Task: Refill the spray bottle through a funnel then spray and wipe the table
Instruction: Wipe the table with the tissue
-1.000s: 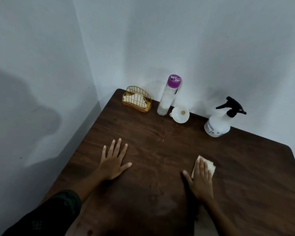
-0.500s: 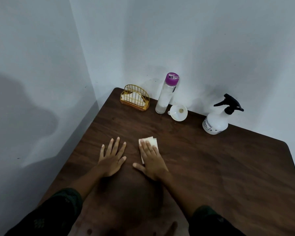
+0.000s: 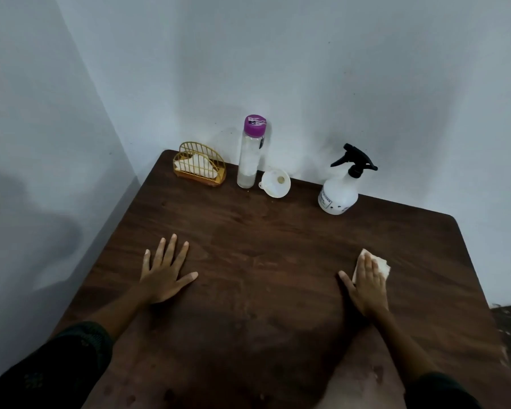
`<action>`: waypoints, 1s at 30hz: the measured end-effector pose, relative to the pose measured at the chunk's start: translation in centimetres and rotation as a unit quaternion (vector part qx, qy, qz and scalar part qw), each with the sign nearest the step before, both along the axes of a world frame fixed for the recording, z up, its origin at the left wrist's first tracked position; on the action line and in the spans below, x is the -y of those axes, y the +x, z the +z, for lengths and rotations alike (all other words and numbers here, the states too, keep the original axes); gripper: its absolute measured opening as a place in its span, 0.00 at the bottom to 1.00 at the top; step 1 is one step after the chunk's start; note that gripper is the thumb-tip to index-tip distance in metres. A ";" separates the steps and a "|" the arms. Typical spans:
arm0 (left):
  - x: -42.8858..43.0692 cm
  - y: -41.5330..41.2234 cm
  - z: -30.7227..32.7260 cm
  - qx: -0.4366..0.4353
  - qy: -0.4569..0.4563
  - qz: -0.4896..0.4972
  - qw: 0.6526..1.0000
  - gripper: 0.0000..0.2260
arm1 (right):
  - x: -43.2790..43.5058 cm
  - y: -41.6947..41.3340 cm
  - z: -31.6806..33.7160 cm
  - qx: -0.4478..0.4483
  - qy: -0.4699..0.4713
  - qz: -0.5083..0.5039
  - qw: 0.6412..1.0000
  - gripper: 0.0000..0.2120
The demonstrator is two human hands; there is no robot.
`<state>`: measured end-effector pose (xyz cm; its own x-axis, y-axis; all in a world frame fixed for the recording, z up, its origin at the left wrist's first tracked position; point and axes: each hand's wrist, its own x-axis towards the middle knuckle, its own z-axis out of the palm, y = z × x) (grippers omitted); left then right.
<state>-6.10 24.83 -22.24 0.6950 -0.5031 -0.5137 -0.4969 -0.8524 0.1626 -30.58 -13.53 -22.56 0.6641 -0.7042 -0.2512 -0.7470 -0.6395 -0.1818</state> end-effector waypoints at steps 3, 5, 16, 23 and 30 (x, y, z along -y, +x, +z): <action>0.1 -0.2 -0.1 0.008 -0.003 0.002 1.000 0.36 | -2.4 -1.3 0.0 0.015 0.016 -0.085 0.996 0.40; 0.2 -0.3 -0.1 0.008 0.002 0.002 1.000 0.36 | -5.5 -0.1 -0.1 0.032 0.005 -0.108 0.994 0.41; 0.4 -0.2 0.2 0.012 0.014 0.008 1.000 0.34 | -25.0 7.0 0.1 0.030 0.061 0.286 0.956 0.44; 0.5 -1.5 -0.6 0.071 -0.059 0.041 0.995 0.34 | -20.1 -3.8 -0.7 0.004 0.025 0.235 0.972 0.43; 3.5 -4.7 -0.4 0.112 -0.084 0.045 0.989 0.32 | -9.9 -12.6 -0.7 0.013 -0.016 0.051 0.998 0.48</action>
